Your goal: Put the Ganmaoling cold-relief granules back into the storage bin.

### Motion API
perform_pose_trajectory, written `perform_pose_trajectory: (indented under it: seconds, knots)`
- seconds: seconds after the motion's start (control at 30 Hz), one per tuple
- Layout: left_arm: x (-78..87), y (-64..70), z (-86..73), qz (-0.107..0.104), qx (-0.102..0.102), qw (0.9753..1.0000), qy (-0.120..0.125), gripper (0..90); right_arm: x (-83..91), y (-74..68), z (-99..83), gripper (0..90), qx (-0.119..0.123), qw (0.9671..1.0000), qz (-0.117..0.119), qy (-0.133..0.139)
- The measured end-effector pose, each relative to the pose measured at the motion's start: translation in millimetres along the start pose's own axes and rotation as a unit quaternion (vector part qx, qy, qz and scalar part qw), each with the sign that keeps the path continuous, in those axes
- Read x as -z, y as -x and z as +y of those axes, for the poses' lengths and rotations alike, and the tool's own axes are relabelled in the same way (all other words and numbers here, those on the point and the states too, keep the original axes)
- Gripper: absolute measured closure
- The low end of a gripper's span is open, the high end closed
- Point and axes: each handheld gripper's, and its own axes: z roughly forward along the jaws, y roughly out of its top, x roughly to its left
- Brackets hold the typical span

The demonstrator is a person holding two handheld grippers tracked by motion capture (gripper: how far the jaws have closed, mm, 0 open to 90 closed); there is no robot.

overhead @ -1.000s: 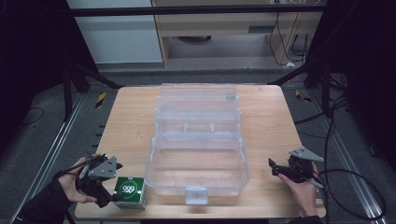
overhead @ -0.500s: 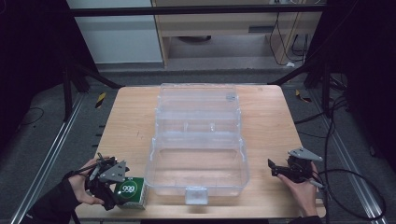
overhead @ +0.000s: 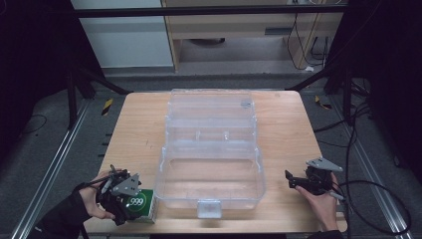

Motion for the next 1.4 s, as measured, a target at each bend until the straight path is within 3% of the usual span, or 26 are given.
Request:
perform_pose_trajectory:
  seconds: [0.7, 1.17, 1.4]
  knots:
    - [-29.2, -3.4, -5.6, -0.035, 0.001, 0.9994, -0.006, 5.9, -2.5, -0.5, -1.1, 4.0, 0.004, 1.0000, 0.004, -0.007]
    - [-23.2, -3.9, -7.1, -0.037, 0.012, 0.9992, -0.006, 13.8, -2.3, -0.4, -1.0, 4.3, 0.004, 0.9999, 0.006, -0.008]
    - [-7.6, -3.5, -6.2, -0.033, 0.016, 0.9993, 0.003, 14.1, -2.5, -0.7, -1.1, 4.5, 0.003, 0.9999, 0.008, -0.009]
